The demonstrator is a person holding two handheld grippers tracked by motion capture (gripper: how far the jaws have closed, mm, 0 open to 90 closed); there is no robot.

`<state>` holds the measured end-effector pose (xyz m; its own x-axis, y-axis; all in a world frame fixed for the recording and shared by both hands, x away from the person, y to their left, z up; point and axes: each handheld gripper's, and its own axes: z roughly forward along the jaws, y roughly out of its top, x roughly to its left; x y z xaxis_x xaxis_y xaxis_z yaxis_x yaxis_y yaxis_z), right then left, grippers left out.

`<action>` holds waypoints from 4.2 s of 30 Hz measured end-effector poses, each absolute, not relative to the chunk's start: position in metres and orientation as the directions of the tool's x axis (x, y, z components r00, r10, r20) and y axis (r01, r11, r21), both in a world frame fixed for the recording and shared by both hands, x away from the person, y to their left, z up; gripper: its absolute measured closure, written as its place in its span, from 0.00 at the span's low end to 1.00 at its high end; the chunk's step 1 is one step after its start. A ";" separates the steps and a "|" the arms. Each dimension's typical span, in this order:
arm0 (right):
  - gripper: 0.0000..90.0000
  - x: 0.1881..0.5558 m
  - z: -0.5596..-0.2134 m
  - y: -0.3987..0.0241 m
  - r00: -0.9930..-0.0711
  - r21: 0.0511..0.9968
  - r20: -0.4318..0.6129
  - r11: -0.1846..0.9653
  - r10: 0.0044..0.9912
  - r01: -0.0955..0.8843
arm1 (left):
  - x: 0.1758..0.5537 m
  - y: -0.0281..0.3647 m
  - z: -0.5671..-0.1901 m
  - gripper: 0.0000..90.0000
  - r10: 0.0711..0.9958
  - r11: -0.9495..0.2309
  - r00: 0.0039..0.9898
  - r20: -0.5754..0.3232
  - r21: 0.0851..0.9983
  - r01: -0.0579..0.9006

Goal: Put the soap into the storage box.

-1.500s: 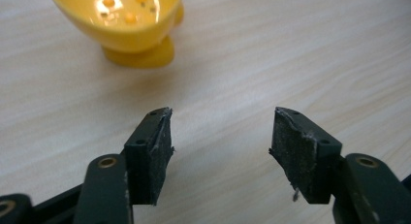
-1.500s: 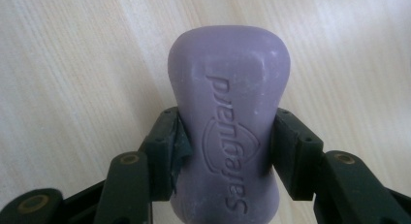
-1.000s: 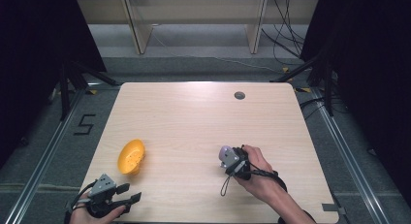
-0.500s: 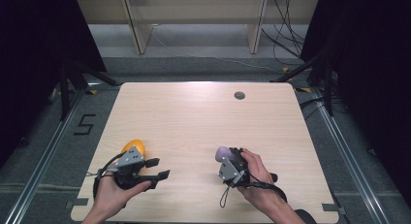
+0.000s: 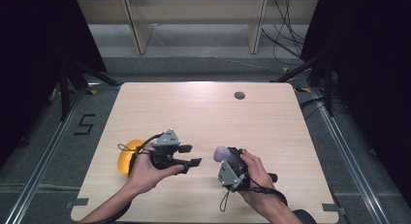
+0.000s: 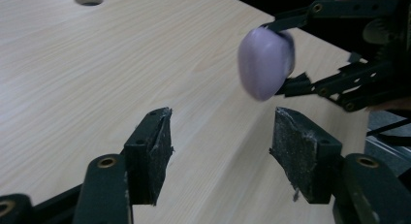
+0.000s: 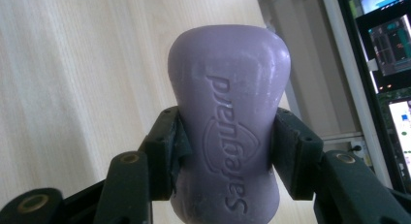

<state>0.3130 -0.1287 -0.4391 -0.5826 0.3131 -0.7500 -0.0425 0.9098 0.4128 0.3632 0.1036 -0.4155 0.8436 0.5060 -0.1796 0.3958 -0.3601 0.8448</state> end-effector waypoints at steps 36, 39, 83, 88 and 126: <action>0.56 0.311 -0.438 -0.122 -0.566 0.407 -0.770 0.910 0.295 -0.080 | 0.382 0.048 -0.430 0.56 0.434 -0.326 0.848 -0.304 0.825 0.462; 0.56 0.311 -0.436 -0.122 -0.569 0.383 -0.780 0.918 0.262 -0.102 | 0.384 0.048 -0.430 0.56 0.419 -0.331 0.849 -0.322 0.816 0.473; 0.31 0.311 -0.432 -0.134 -0.574 0.416 -0.759 0.907 0.308 -0.063 | 0.374 0.062 -0.418 0.65 0.571 -0.324 0.800 -0.188 0.843 0.429; 0.33 0.307 -0.432 -0.148 -0.566 0.463 -0.736 0.886 0.372 -0.019 | 0.373 0.066 -0.421 0.66 0.600 -0.298 0.780 -0.180 0.854 0.427; 0.39 0.309 -0.439 -0.176 -0.561 0.586 -0.617 0.798 0.552 0.141 | 0.336 0.105 -0.426 0.66 0.814 -0.198 0.580 -0.029 0.925 0.325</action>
<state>0.3093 -0.1761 -0.4388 -0.5606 0.5521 -0.6172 0.1408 0.7980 0.5859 0.3363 0.1050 -0.4261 0.5804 0.8138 -0.0295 0.3246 -0.1980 0.9249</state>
